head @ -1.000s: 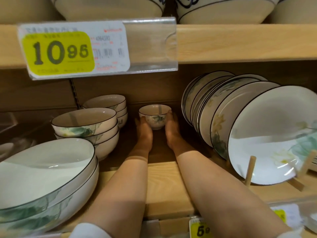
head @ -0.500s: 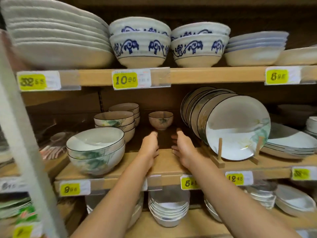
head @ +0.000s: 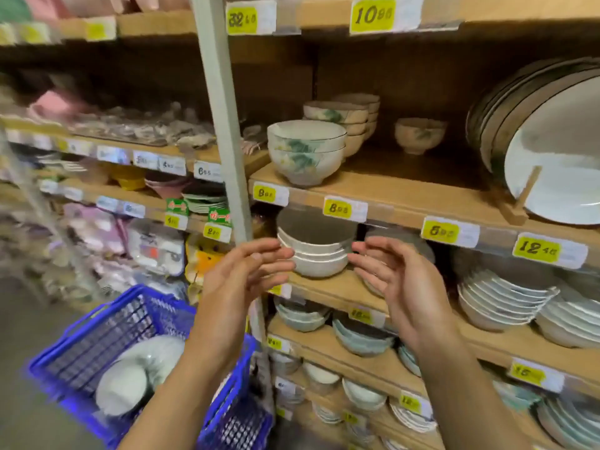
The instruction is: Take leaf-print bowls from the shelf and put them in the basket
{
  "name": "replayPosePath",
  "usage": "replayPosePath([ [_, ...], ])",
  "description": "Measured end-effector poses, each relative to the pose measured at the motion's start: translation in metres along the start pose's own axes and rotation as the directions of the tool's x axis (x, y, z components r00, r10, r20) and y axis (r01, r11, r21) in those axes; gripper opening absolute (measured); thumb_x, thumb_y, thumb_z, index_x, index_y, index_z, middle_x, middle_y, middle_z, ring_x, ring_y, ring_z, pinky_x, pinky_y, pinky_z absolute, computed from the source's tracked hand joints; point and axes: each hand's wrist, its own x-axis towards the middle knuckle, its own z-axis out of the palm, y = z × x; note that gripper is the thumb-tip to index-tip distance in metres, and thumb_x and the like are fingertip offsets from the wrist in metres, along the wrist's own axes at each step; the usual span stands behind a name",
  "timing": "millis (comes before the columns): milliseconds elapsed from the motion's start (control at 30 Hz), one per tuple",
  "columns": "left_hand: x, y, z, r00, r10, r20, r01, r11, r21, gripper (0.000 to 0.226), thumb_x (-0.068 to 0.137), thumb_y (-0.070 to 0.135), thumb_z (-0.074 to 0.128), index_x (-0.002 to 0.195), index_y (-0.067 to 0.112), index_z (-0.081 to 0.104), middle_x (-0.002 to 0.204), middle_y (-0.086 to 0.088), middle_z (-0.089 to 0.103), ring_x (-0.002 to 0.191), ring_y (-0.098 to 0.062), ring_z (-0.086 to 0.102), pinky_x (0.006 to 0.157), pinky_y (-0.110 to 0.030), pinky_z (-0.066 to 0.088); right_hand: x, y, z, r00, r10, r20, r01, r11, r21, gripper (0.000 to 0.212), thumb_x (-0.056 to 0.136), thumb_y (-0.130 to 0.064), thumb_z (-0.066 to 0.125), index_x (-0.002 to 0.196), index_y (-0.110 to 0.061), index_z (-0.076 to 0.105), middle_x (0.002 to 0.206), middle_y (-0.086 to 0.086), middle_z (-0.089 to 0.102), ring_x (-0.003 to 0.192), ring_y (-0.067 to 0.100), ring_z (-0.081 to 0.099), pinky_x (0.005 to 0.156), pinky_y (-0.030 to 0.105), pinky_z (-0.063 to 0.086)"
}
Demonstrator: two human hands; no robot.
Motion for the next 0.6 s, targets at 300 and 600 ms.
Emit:
replayPosePath([
  [300, -0.066, 0.004, -0.189, 0.845, -0.056, -0.531, 0.157, 0.977, 0.147, 0.03, 0.097, 0.0, 0.035, 0.097, 0.007, 0.064, 0.087, -0.013, 0.074, 0.074, -0.021, 0.069, 0.071, -0.03, 0.055, -0.026, 0.148, 0.066, 0.948, 0.307, 0.087, -0.266, 0.911, -0.315, 0.025, 0.098, -0.014, 0.043, 0.095, -0.006, 0.066, 0.092, 0.014, 0.076, 0.083, 0.026, 0.074, 0.074, 0.033, 0.054],
  [600, -0.095, -0.002, -0.349, 0.732, -0.263, -0.629, 0.478, 0.855, 0.2, 0.026, 0.099, 0.001, 0.039, 0.089, 0.008, 0.061, 0.085, -0.012, 0.066, 0.068, -0.02, 0.058, 0.062, -0.025, 0.044, -0.048, 0.303, 0.189, 0.858, 0.51, 0.067, -0.419, 0.769, -0.483, 0.022, 0.098, -0.014, 0.046, 0.091, -0.006, 0.066, 0.085, 0.012, 0.075, 0.072, 0.022, 0.071, 0.068, 0.031, 0.054],
])
